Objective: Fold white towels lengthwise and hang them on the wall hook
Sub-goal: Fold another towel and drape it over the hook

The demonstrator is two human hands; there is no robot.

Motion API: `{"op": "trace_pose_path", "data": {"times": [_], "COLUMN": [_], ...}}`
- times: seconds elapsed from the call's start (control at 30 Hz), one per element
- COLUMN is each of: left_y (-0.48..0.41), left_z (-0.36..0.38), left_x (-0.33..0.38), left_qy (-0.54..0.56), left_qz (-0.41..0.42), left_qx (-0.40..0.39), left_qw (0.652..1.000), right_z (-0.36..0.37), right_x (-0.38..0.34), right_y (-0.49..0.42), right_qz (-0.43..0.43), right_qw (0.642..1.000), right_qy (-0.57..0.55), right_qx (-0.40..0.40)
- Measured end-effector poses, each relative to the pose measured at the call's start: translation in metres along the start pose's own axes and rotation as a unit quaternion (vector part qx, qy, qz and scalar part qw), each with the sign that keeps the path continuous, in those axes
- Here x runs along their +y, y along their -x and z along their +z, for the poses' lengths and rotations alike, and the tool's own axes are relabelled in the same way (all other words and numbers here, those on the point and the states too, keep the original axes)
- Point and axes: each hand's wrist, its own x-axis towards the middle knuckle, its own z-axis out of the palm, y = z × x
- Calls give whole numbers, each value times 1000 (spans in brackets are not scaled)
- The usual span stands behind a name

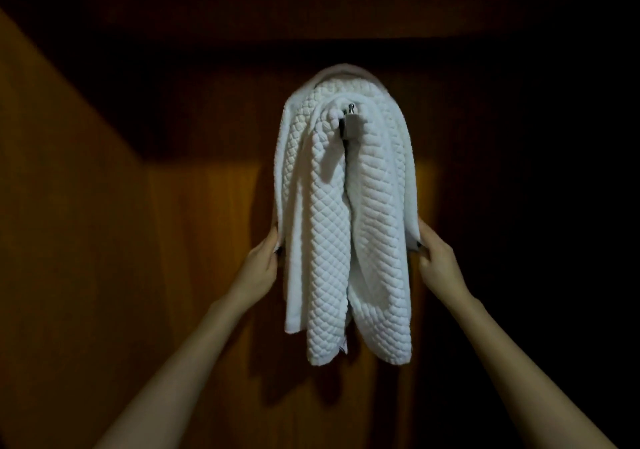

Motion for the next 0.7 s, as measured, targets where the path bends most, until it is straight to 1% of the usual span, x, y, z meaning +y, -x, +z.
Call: {"op": "trace_pose_path", "data": {"times": [0.1,0.23,0.27,0.33,0.4,0.47,0.57,0.63,0.7], "left_y": [1,11,13,17,25,41,71,95,127], "left_z": [6,15,12,1,-15,-30,-47,-56,-60], "left_x": [2,-3,-3,-2,1,10,32,50,74], "left_qy": [1,-23,-28,-48,-92,-132,-182,-226,-252], "left_qz": [-33,-104,-111,-118,-127,-127,-112,-102,-99], "left_qx": [-15,-82,-87,-77,-67,-60,-61,-78,-102], "left_qw": [999,991,990,989,985,981,975,966,957], "right_z": [6,16,14,6,-6,-18,-30,-35,-35], "right_x": [-2,2,2,0,-6,-16,-38,-58,-79], "right_y": [-3,2,7,19,32,46,68,89,118], "right_qz": [10,38,52,70,78,76,63,62,64], "right_qw": [1000,991,989,993,995,996,996,995,993], "right_qy": [9,26,24,10,0,10,46,60,78], "right_qx": [-24,-128,-135,-99,-56,-38,-38,-45,-68]}}
